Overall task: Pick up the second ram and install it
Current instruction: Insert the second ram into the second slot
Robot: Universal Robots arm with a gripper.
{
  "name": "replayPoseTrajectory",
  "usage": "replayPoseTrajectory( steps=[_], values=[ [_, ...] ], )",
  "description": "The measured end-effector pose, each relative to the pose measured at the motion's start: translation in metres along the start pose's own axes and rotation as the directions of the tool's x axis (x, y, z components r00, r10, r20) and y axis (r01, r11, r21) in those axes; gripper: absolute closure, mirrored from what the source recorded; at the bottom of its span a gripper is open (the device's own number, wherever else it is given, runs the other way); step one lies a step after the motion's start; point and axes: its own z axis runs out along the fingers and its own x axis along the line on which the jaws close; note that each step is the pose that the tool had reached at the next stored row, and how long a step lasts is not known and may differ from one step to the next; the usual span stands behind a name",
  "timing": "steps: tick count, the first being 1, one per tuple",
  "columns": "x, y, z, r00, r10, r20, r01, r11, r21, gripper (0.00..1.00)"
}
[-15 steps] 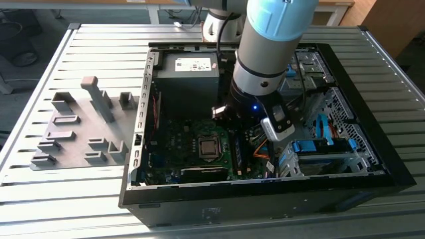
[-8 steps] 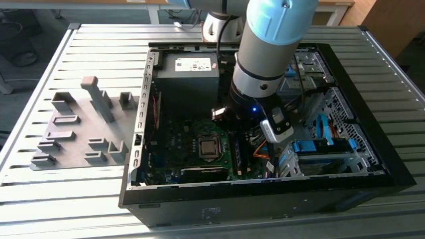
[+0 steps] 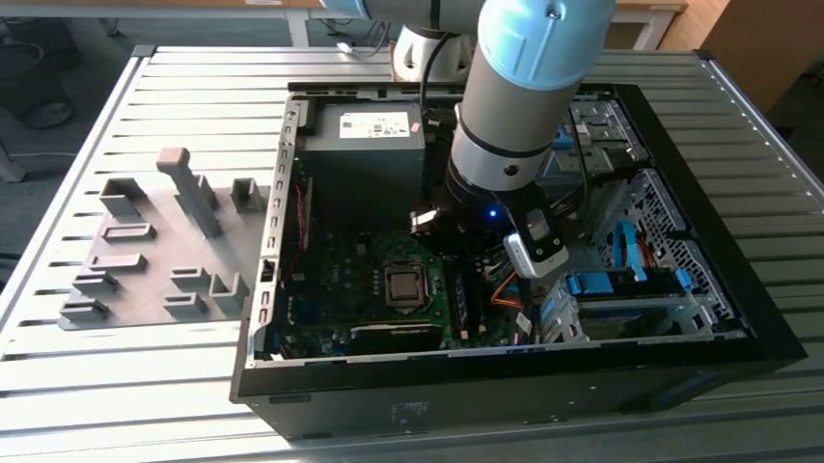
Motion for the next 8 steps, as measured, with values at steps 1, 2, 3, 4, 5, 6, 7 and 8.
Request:
replayPoseTrajectory(
  steps=[1,2,3,4,5,6,7,8],
  values=[
    [0.0000,0.0000,0.0001,1.0000,0.000,0.0000,0.000,1.0000,-0.0003,0.86],
    [0.0000,0.0001,0.0000,1.0000,0.000,0.0000,0.000,1.0000,-0.0005,0.86],
    [0.0000,0.0001,-0.0005,1.0000,0.000,0.0000,0.000,1.0000,-0.0007,0.86],
    [0.0000,0.0002,-0.0012,1.0000,0.000,0.0001,0.000,1.0000,-0.0016,0.86],
    [0.0001,0.0004,-0.0020,1.0000,0.000,0.0004,0.000,1.0000,-0.0024,0.86],
    [0.0001,0.0004,-0.0028,1.0000,0.000,0.0001,0.000,1.0000,-0.0021,0.86],
    [0.0002,0.0003,-0.0035,1.0000,0.000,-0.0002,0.000,1.0000,-0.0010,0.86],
    [0.0002,0.0002,-0.0037,1.0000,0.000,-0.0003,0.000,1.0000,-0.0005,0.86]
  ],
)
